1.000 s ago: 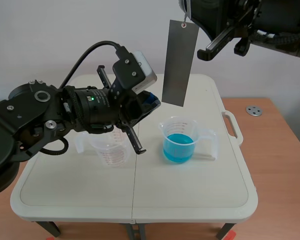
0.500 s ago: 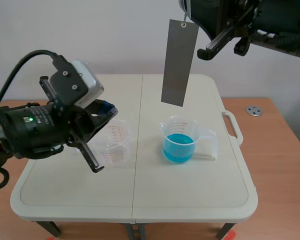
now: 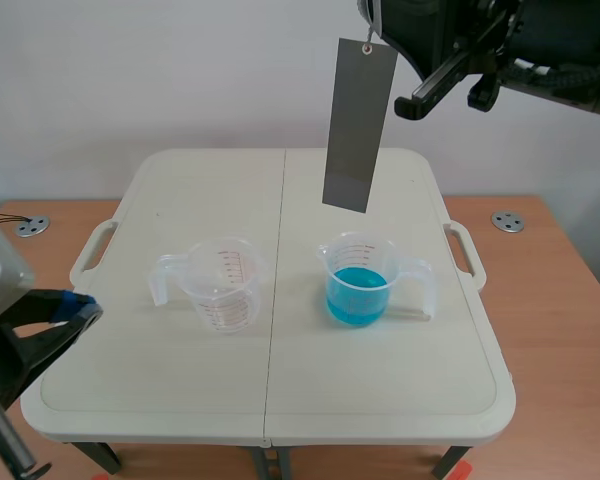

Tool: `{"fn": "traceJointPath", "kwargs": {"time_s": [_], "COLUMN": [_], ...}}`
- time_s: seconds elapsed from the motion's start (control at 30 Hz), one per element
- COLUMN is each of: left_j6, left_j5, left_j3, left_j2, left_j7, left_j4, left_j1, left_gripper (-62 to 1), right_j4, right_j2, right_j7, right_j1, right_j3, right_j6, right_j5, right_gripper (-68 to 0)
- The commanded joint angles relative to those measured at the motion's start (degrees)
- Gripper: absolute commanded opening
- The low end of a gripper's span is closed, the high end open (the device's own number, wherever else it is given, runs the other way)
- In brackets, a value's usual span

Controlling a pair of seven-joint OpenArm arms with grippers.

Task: Hold the metal plate by the orange handle, dip it into the blue solution, take it out and point at it, then put the plate back in the beaker on the left.
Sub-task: 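Put the plate into the left beaker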

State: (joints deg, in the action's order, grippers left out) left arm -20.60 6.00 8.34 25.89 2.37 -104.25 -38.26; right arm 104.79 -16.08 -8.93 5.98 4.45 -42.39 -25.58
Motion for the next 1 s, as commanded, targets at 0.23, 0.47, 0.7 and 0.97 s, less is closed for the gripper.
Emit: {"fn": "traceJointPath", "kwargs": {"time_s": [0.23,0.47,0.7,0.97], "left_j6": [0.33,0.33,-0.11,-2.73], "left_j5": [-0.39,-0.35,0.37,0.74], "left_j3": [6.73,7.13,7.10,6.36], "left_j2": [0.02,0.02,0.02,-0.15], "left_j7": [5.51,8.79,8.63,8.31], "left_j4": [-0.61,-0.61,0.22,1.79], "left_j1": [-15.45,-24.28,-26.16,-24.72], "left_gripper": [-58.4,-58.4,-58.4,-58.4], "right_j4": [0.92,0.92,0.92,0.92], "right_j2": [-0.90,-0.87,-0.76,-0.46], "right_j7": [1.11,1.09,1.07,-0.02], "right_j1": [0.85,1.05,2.89,6.03], "right_j3": [-0.70,-0.68,-0.55,2.62], "right_j6": [0.31,0.31,0.33,0.94], "right_j5": [-1.07,-2.10,-2.12,-2.12], "right_gripper": [-66.2,-66.2,-66.2,-66.2]}}
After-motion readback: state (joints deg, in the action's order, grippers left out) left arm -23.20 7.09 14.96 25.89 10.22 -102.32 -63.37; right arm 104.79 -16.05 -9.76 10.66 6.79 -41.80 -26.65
